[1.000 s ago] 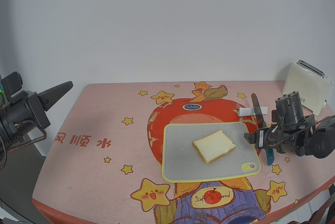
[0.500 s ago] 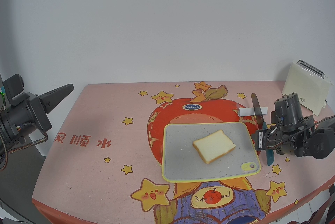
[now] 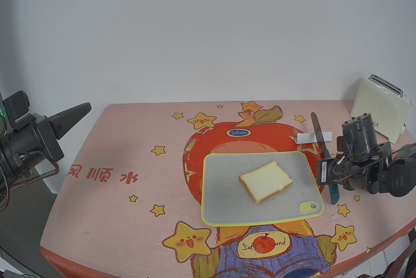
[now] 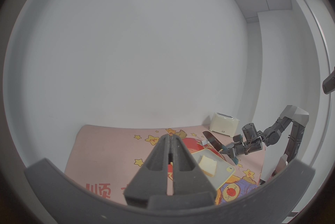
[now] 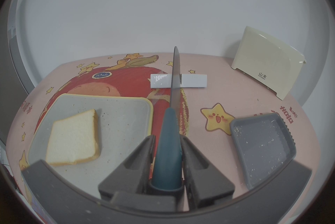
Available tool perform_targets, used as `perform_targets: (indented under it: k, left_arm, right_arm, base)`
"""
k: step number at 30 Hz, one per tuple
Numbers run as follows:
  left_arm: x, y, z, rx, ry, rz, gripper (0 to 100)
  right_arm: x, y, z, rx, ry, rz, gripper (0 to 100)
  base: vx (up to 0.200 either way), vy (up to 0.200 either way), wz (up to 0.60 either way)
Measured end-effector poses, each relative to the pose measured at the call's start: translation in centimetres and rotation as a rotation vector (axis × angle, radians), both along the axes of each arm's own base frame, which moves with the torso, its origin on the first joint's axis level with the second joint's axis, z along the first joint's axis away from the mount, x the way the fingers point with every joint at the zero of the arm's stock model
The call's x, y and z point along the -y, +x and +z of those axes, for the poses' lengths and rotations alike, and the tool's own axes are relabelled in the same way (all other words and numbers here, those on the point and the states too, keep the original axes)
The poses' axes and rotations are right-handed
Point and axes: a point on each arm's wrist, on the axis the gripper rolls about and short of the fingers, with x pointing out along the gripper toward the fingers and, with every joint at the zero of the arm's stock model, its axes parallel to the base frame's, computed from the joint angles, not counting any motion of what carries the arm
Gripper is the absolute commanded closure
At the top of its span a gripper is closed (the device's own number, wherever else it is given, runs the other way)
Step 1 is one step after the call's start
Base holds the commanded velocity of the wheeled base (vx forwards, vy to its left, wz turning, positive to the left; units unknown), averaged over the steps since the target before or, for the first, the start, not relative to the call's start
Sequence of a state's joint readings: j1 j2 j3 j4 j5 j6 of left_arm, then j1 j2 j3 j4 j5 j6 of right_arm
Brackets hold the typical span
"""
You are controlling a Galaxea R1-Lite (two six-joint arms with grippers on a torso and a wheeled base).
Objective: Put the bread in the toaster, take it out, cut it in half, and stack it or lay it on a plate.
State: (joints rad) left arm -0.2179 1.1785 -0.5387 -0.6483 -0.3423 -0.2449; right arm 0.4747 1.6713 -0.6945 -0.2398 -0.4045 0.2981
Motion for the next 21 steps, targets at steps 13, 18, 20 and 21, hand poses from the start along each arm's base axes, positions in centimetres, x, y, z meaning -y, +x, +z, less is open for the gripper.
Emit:
perform_targets:
  k: [13, 18, 20, 21]
  left_arm:
    - [0.0, 0.0, 0.1, 0.006, 0.000, 0.000, 100]
    - [0.0, 0.0, 0.0, 0.020, 0.029, 0.001, 100]
    - [0.0, 0.0, 0.0, 0.028, 0.043, 0.000, 100]
    - [0.0, 0.0, 0.0, 0.032, 0.051, 0.001, 100]
  right_arm:
    - [0.8, 0.2, 3.5, 0.107, 0.057, -0.012, 100]
    - [1.0, -0.4, 4.6, 0.122, 0.094, 0.056, 100]
    - [1.1, -0.8, 4.9, 0.113, 0.093, 0.080, 100]
    - [1.3, -1.1, 5.0, 0.097, 0.090, 0.095, 100]
  base:
    - [0.000, 0.000, 0.00]
    - [0.000, 0.000, 0.00]
    - [0.000, 0.000, 0.00]
    - [0.000, 0.000, 0.00]
